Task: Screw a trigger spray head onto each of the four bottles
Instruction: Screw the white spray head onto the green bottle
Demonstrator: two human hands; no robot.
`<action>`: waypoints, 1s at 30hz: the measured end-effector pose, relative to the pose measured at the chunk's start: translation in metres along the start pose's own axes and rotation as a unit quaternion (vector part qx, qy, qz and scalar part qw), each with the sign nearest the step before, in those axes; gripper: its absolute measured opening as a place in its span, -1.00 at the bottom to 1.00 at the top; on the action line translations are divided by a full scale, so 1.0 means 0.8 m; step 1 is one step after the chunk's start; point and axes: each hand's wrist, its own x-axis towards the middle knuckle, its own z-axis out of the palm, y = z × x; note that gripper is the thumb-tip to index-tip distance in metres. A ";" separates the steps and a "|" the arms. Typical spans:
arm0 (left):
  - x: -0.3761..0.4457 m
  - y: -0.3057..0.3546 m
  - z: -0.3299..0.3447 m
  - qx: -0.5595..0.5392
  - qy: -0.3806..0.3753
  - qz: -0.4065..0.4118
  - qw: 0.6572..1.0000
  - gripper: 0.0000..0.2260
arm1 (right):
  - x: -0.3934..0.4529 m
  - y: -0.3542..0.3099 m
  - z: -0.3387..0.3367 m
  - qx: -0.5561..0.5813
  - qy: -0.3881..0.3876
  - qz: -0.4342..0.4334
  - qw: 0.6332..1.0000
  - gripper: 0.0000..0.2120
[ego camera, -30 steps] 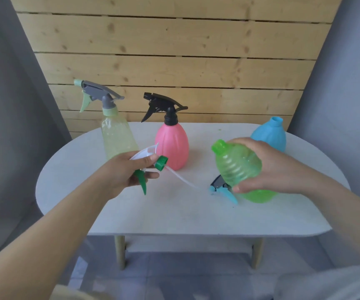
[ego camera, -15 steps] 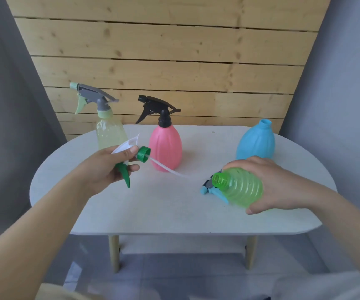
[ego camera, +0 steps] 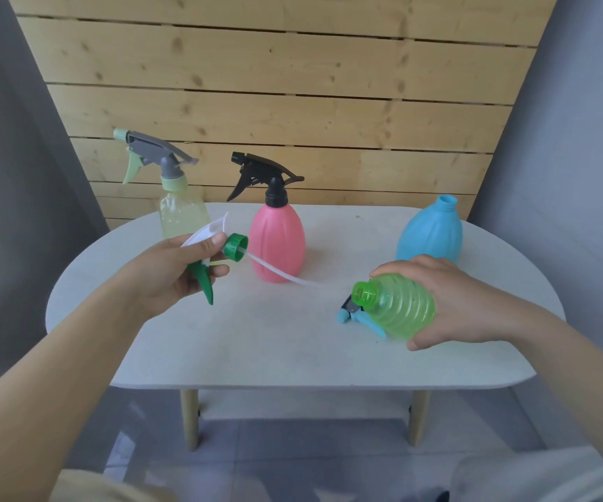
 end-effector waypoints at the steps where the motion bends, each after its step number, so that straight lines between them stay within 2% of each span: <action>1: 0.000 0.000 0.000 0.002 0.001 0.000 1.000 -0.67 | 0.000 0.000 0.000 -0.001 0.000 0.001 1.000 -0.17; 11: 0.002 -0.010 0.023 0.039 -0.012 -0.002 0.999 -0.65 | 0.002 -0.014 0.009 0.005 0.007 -0.019 1.000 -0.15; 15: 0.002 -0.015 0.041 0.046 -0.016 0.012 0.999 -0.56 | 0.005 -0.017 0.017 -0.006 0.008 -0.022 1.000 -0.11; 22: -0.004 -0.027 0.077 0.003 -0.047 0.027 0.999 -0.59 | 0.013 -0.024 0.024 -0.028 0.032 -0.026 0.999 -0.07; 30: -0.012 -0.031 0.093 0.111 -0.121 0.062 0.984 -0.54 | 0.015 -0.031 0.028 -0.054 0.105 -0.030 0.993 -0.25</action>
